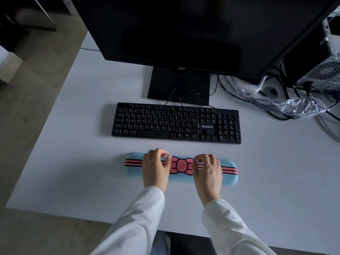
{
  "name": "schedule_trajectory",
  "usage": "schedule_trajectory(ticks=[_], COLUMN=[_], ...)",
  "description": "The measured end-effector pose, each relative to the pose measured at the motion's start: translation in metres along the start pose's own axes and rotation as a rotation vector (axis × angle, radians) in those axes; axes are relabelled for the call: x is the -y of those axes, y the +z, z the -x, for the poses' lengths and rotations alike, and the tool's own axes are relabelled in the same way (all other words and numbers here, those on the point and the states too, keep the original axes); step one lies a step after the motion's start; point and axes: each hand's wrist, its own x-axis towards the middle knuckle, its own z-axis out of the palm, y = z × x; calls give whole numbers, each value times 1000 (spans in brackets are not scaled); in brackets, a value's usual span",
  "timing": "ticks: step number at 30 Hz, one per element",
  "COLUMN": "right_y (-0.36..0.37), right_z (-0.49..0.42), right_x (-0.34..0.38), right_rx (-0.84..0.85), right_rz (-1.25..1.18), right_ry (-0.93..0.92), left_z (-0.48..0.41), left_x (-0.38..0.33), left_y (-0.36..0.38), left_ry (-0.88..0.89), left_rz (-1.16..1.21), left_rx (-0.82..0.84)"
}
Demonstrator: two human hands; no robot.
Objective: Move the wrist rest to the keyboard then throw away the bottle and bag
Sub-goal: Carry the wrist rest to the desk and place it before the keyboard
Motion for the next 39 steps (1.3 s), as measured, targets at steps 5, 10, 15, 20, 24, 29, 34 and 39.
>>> schedule_trajectory(ticks=[5, 10, 15, 20, 24, 29, 34, 39], right_y=[25, 31, 33, 35, 31, 30, 21, 13], right_z=[-9, -17, -21, -23, -25, -25, -27, -31], right_x=[7, -4, -12, -17, -26, -29, -49, -72], right_rx=[27, -8, 25, 26, 15, 21, -12, -48], right_rz=[103, 190, 241, 229, 204, 212, 236, 250], right_ry=[-158, -248, -300, -276, -254, -258, -259, -248], left_z=[-1, -5, -14, -19, -25, -28, -32, -37], left_x=[-4, -1, 8, 19, 28, 38, 51, 67], left_y=[26, 31, 30, 32, 22, 13, 7, -5], left_ry=[101, 145, 237, 282, 272, 254, 254, 215], left_rz=[-171, -337, -420, -460, -469, -459, -477, -469], left_rx=[22, 16, 69, 52, 58, 54, 8, -30])
